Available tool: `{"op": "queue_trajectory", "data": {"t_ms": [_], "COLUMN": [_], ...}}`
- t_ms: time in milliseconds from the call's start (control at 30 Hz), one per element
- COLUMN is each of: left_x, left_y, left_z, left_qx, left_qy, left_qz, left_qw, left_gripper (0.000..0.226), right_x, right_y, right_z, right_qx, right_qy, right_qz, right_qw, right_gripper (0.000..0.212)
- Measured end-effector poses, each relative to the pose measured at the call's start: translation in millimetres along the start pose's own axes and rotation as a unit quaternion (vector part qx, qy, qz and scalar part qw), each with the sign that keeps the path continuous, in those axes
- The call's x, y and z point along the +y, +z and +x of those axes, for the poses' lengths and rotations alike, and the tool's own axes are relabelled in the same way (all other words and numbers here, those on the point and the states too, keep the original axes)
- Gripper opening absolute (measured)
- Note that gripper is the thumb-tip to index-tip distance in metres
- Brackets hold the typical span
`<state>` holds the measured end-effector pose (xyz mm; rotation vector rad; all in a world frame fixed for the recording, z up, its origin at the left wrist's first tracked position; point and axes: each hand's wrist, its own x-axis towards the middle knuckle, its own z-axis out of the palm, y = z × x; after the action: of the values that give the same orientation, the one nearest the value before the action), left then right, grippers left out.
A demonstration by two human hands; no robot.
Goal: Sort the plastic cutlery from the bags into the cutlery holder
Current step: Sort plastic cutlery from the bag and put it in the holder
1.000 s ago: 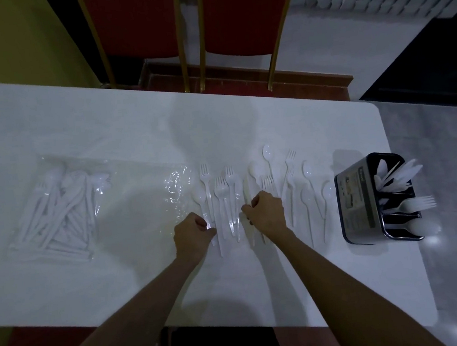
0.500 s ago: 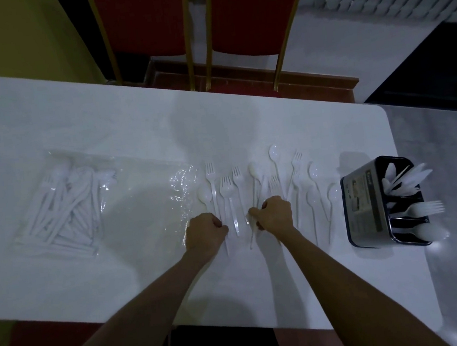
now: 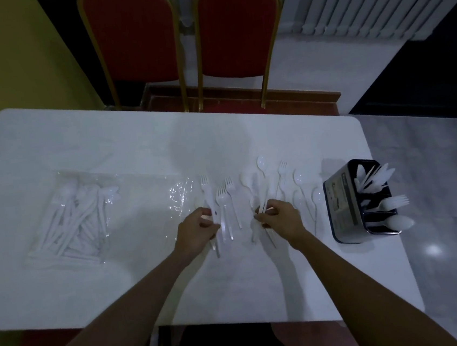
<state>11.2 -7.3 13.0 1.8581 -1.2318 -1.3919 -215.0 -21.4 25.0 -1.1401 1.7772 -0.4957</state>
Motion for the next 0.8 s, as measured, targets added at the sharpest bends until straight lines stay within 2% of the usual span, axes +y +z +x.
{"op": "queue_trajectory", "data": {"t_ms": [100, 267, 367, 467, 567, 667, 800], "left_x": [39.4, 120.5, 166.1, 200.8, 215.2, 213.1, 207.7], "left_y": [6.4, 47.0, 82.4, 124.6, 163.6, 196.3, 226.8], "left_z": [6.6, 14.5, 12.7, 6.3, 2.3, 4.2, 6.0], "left_qx": [-0.022, -0.025, -0.045, -0.071, -0.102, -0.111, -0.102], "left_qy": [0.044, 0.138, 0.174, 0.196, 0.186, 0.201, 0.256], "left_qz": [-0.052, -0.136, -0.159, -0.16, -0.179, -0.133, 0.024], "left_qw": [0.997, 0.981, 0.971, 0.965, 0.961, 0.964, 0.961], "left_gripper": [0.009, 0.008, 0.012, 0.014, 0.009, 0.006, 0.009], "right_x": [-20.2, -55.9, -62.1, -48.7, -22.2, 5.3, 32.7], "right_y": [-28.3, -109.5, -172.8, -234.1, -268.3, -274.9, -264.4], "right_z": [-3.0, -14.4, -27.7, -39.7, -44.1, -38.3, -22.8], "right_qx": [0.032, 0.092, 0.166, 0.242, 0.262, 0.254, 0.216], "right_qy": [-0.038, -0.131, -0.164, -0.163, -0.139, -0.125, -0.097], "right_qz": [0.027, 0.051, 0.058, 0.05, 0.046, -0.001, -0.057], "right_qw": [0.998, 0.986, 0.971, 0.955, 0.954, 0.959, 0.97], "right_gripper": [0.013, 0.004, 0.005, 0.008, 0.008, 0.004, 0.009]}}
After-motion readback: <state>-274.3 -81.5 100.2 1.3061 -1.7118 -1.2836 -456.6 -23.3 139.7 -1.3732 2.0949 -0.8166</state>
